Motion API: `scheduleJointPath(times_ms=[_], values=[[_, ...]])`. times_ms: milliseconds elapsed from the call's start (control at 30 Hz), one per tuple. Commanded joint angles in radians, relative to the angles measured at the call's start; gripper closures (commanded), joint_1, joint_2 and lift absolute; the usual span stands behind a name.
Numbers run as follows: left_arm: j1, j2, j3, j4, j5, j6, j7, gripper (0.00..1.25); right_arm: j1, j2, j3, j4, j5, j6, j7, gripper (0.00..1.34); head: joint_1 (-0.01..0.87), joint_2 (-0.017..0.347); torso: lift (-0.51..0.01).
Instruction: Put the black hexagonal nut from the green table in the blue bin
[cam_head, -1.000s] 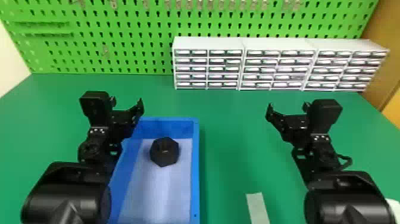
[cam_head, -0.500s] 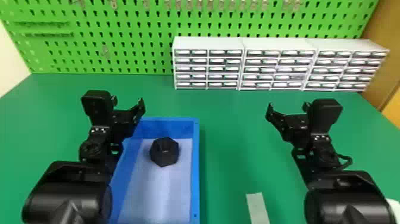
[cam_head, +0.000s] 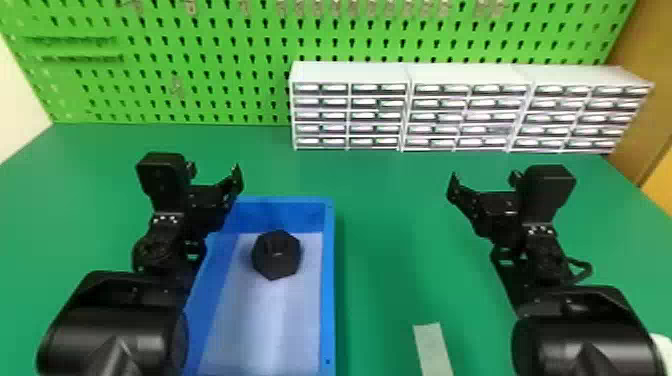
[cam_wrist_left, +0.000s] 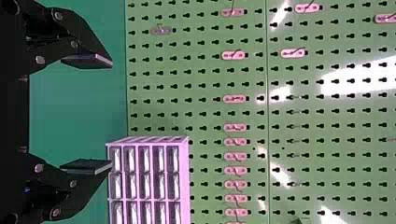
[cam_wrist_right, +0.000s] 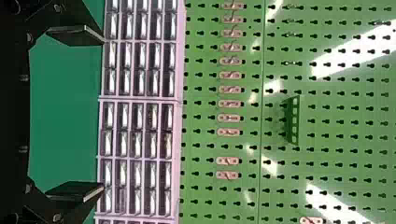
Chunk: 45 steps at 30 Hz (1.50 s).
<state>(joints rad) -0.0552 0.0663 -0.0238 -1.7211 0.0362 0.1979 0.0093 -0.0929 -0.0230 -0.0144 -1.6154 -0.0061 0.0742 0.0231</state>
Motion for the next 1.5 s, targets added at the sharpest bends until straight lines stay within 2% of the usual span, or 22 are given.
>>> scheduleJointPath(times_ms=[0, 500, 767, 1467], values=[[0.0, 0.0, 0.001, 0.0, 0.002, 0.0, 0.0, 0.49, -0.002, 0.0, 0.001, 0.0, 0.0, 0.001, 0.001, 0.19, 0.686, 0.051, -0.096], [0.0, 0.0, -0.002, -0.003, -0.018, 0.002, 0.0, 0.48, -0.004, -0.002, 0.004, 0.0, -0.003, 0.006, 0.0, 0.19, 0.686, 0.051, -0.096], [0.002, 0.0, -0.004, -0.02, -0.061, -0.002, 0.0, 0.48, -0.005, -0.005, 0.005, 0.0, -0.006, 0.01, 0.001, 0.19, 0.686, 0.051, -0.096], [0.005, 0.0, 0.002, -0.021, -0.059, -0.008, 0.0, 0.49, -0.01, -0.008, 0.019, 0.0, -0.006, 0.025, 0.0, 0.19, 0.686, 0.051, -0.096]])
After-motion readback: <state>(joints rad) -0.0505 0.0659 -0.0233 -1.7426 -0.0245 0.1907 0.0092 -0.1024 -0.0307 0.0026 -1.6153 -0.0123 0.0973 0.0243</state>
